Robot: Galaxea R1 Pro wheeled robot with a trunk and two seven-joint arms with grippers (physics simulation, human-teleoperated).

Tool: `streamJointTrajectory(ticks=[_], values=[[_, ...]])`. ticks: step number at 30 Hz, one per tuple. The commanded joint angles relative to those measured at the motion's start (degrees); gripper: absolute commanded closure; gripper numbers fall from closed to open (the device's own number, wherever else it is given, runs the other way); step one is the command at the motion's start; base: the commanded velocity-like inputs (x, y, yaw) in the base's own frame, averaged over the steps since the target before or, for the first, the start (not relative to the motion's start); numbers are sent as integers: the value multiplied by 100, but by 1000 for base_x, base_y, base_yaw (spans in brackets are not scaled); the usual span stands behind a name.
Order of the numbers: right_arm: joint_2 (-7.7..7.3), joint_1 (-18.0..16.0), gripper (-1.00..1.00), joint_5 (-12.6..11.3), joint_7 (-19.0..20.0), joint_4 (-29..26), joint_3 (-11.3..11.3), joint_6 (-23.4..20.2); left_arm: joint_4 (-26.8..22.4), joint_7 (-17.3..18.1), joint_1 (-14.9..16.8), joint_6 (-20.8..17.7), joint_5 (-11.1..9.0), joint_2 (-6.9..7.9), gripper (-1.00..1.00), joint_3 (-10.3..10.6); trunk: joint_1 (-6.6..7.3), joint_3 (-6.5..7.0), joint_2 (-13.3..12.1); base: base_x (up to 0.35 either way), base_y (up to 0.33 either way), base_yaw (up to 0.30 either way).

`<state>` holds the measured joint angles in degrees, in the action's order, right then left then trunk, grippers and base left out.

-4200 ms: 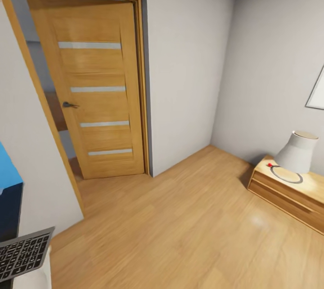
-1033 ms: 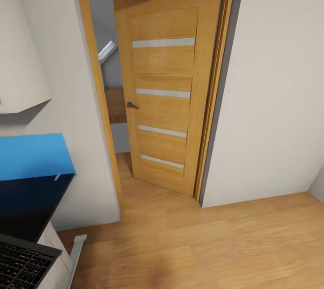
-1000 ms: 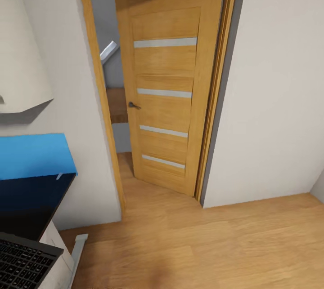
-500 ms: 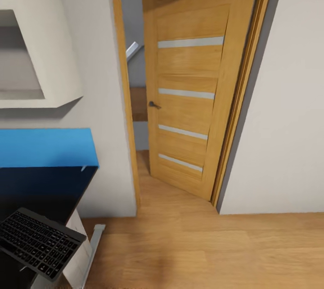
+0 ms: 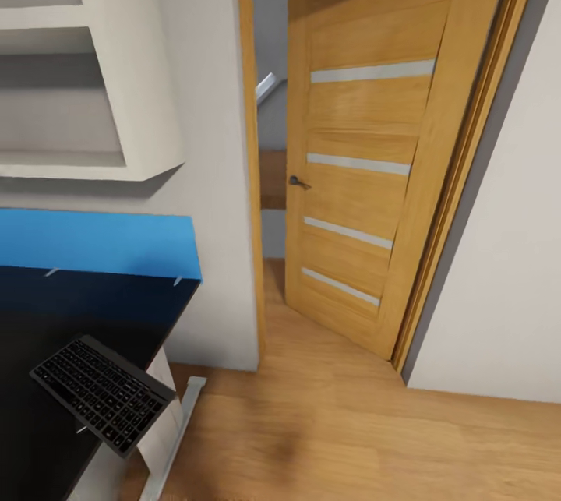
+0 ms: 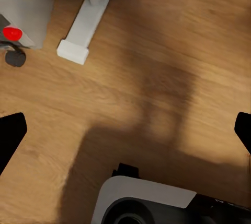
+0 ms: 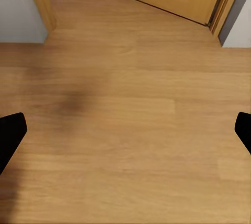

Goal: In the bedroom, organize the workspace by keeping the computer under the desk, ensuring the monitor is on the desk, placing the keyboard on the desk next to the monitor, placing the mouse on the desk next to the keyboard, moving the folder from the swivel chair onto the desk next to the mouse, stacking the notebook on top of the folder with the pen on top of the notebook, and positioning the swivel chair next to the desk.

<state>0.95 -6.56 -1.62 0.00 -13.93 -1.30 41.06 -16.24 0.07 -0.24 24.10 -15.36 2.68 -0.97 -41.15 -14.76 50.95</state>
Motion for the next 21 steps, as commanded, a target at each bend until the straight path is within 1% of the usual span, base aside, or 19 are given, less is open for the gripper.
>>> streamJointTrajectory(ticks=[1,12,16,18,21], values=[[4,-3,-100,-12,9,4,-8,16,-10,1,-3,6,-8,1,-100,-9,-1,-6,5,0,-321,283],[18,-3,-100,-14,9,4,4,19,-10,1,-3,7,-11,5,-100,-4,-1,-6,5,0,-342,283],[22,-3,-100,-14,9,7,5,89,-10,-13,-3,7,-11,9,-100,-2,-1,-6,5,0,-330,283],[25,-3,-100,-16,9,9,6,105,-10,-14,-3,7,-11,9,-100,-5,-1,-6,5,0,-231,283],[28,-3,-100,-14,9,12,6,112,-10,-16,-3,7,-11,13,-100,-7,-1,-6,5,0,-76,283]])
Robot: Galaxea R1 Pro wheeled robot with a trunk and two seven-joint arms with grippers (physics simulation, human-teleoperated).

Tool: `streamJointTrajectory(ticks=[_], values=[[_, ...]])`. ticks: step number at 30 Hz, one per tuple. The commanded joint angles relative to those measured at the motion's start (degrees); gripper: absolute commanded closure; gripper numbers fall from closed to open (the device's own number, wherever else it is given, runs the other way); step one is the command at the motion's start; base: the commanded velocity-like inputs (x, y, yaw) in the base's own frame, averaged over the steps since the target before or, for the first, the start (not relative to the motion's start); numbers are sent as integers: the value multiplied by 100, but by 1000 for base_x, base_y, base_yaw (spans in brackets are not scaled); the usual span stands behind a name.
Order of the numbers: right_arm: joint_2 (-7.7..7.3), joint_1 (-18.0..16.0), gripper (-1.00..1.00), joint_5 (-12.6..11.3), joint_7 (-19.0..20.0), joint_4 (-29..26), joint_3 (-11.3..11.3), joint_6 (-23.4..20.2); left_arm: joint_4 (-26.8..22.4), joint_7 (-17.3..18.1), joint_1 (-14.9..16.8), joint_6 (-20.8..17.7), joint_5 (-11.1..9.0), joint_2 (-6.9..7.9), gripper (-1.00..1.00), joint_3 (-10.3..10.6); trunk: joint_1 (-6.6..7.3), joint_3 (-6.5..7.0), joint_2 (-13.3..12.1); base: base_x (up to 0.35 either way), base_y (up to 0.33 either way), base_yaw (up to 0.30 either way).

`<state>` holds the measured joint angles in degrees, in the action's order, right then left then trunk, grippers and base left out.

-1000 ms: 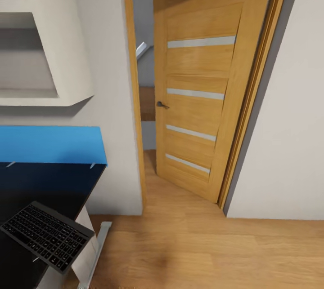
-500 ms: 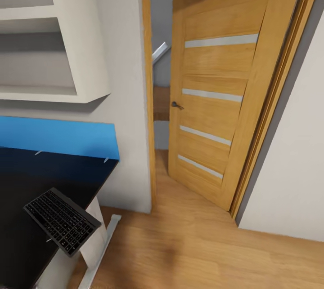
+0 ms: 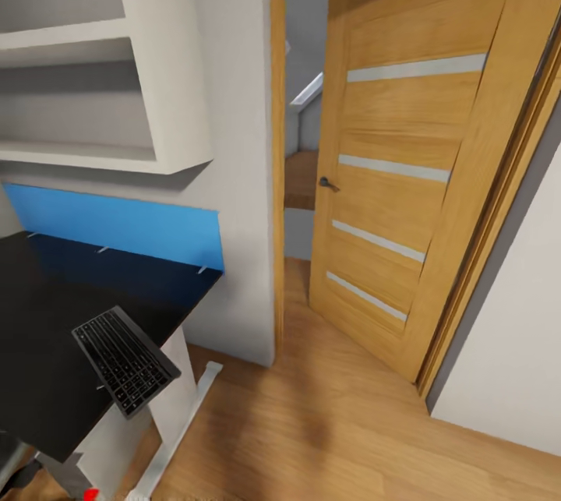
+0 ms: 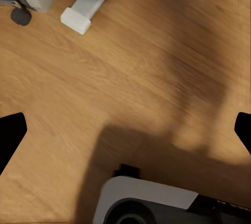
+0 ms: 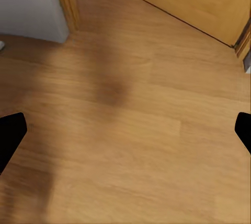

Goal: In the bedroom, organize the workspace by keeping the computer under the desk, ensuring the monitor is on the desk, placing the keyboard on the desk next to the monitor, placing the mouse on the desk next to the keyboard, moving the folder from the swivel chair onto the desk next to the mouse, stacking the notebook on top of the folder with the pen on top of the notebook, and positioning the swivel chair next to the desk.

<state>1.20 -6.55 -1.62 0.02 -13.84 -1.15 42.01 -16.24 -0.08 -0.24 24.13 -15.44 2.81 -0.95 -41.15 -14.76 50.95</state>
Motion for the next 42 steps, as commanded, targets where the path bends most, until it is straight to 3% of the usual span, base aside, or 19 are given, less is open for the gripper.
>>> streamJointTrajectory(ticks=[1,42], values=[[2,-4,-100,-14,7,4,-8,17,-10,-1,-3,4,-3,-1,-100,-9,-1,-6,4,0,-33,283],[-7,-4,-100,-7,9,4,-8,18,-10,-10,-3,-13,-11,0,-100,-19,-1,-6,4,-21,-19,285]])
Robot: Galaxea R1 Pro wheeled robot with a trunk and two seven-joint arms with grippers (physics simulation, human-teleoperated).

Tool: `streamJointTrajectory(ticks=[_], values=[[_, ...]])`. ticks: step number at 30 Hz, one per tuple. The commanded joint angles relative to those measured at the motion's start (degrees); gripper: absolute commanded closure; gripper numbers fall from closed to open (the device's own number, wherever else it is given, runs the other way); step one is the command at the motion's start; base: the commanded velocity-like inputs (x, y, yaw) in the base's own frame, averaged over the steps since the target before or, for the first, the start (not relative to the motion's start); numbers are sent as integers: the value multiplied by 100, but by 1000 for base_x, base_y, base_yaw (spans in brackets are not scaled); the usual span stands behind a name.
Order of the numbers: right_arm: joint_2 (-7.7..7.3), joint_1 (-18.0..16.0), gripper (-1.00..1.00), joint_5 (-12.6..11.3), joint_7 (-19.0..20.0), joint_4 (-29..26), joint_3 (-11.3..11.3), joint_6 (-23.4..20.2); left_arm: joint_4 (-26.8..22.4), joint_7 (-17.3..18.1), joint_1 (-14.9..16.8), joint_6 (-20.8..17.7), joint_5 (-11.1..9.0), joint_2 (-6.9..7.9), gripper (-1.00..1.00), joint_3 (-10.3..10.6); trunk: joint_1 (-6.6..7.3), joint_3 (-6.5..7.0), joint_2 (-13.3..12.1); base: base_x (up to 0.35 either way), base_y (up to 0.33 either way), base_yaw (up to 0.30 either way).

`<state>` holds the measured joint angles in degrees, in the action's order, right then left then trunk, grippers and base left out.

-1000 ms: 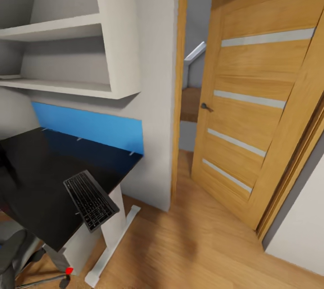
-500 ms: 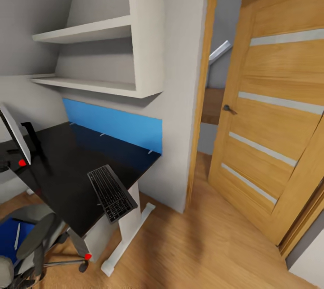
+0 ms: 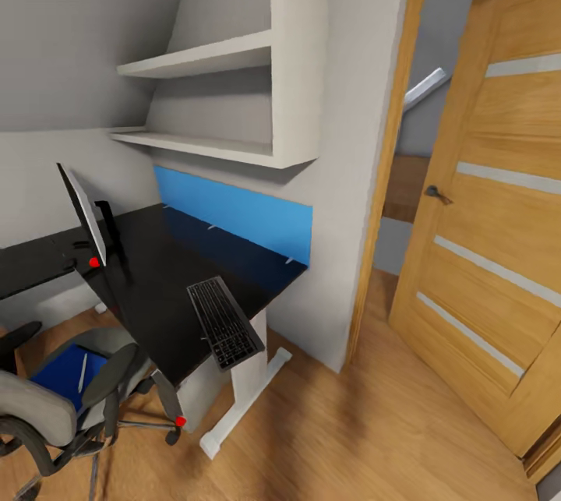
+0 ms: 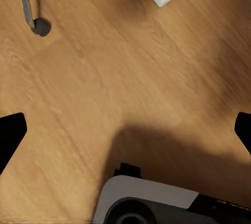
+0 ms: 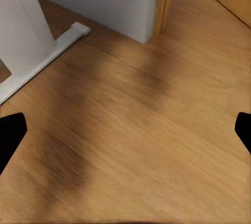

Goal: In the bedroom, organize the workspace by keeping the computer under the desk, ensuring the monitor is on the desk, placing the keyboard on the desk next to the monitor, placing the mouse on the desk next to the keyboard, moving the folder from the swivel chair onto the desk next to the mouse, stacking the notebook on top of the folder with the pen on top of the notebook, and positioning the swivel chair next to the desk.

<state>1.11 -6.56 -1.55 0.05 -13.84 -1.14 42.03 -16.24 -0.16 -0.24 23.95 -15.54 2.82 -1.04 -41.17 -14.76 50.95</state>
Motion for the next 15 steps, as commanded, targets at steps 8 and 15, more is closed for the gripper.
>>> streamJointTrajectory(ticks=[8,15], values=[[2,-3,-100,-17,13,4,-1,16,-10,-2,-3,4,-2,-1,-100,-10,2,-6,5,-69,-120,125],[3,-3,-100,-20,5,4,0,16,-10,-2,-3,4,-2,-1,-100,-10,2,-6,5,-2,-5,244]])
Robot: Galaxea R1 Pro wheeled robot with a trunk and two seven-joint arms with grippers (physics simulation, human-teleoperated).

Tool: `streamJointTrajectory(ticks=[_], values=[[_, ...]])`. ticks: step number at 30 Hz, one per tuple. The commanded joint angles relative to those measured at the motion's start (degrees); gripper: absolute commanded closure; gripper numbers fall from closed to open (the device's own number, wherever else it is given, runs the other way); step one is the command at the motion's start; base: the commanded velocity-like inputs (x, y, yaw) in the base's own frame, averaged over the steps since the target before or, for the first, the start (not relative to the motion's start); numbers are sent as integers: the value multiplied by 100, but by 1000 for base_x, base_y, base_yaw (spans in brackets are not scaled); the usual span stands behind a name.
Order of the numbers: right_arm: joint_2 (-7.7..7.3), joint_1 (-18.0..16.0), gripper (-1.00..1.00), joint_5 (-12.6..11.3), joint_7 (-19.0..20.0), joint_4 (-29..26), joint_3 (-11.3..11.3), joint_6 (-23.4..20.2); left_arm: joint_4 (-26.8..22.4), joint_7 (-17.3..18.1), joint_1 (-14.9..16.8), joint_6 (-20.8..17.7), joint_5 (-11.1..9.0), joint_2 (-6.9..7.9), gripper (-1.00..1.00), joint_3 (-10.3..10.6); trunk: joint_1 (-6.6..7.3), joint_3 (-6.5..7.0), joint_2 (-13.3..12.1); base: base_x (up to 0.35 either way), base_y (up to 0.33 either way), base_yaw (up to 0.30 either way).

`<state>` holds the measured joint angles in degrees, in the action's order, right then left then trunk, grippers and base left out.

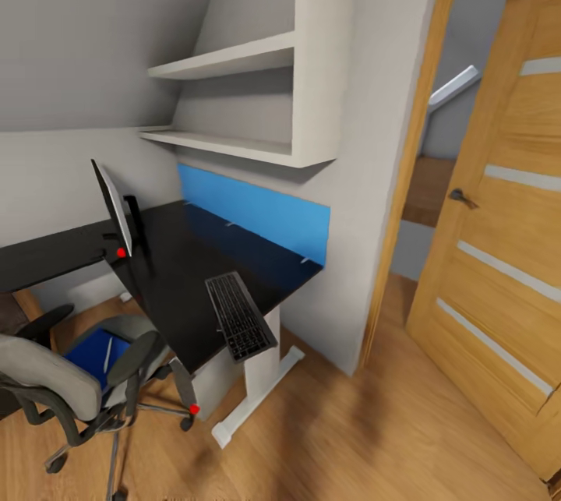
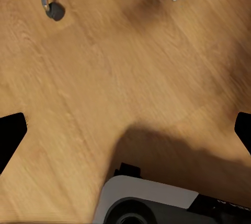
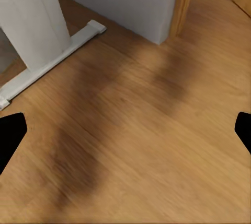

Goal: In the bedroom, organize the workspace by keeping the computer under the desk, ensuring the monitor is on the desk, placing the keyboard on the desk next to the monitor, placing the mouse on the desk next to the keyboard, moving the folder from the swivel chair onto the desk next to the mouse, stacking the notebook on top of the folder with the pen on top of the notebook, and positioning the swivel chair next to the desk.

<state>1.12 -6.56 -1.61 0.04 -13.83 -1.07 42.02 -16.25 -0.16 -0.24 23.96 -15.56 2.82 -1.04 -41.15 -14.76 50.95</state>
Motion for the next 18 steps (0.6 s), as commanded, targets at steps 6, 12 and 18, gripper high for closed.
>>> streamJointTrajectory(ticks=[6,12,18], values=[[2,-4,-100,-15,5,3,-7,17,-10,-2,-3,4,0,-1,-100,-10,-1,-6,4,0,0,273],[2,-4,-100,-15,5,3,-7,17,-10,-2,-3,4,0,-1,-100,-10,-1,-6,4,0,0,275],[2,-4,-100,-15,8,3,-7,17,-10,-2,-3,4,0,-1,-100,-7,-1,-6,4,0,0,275]])
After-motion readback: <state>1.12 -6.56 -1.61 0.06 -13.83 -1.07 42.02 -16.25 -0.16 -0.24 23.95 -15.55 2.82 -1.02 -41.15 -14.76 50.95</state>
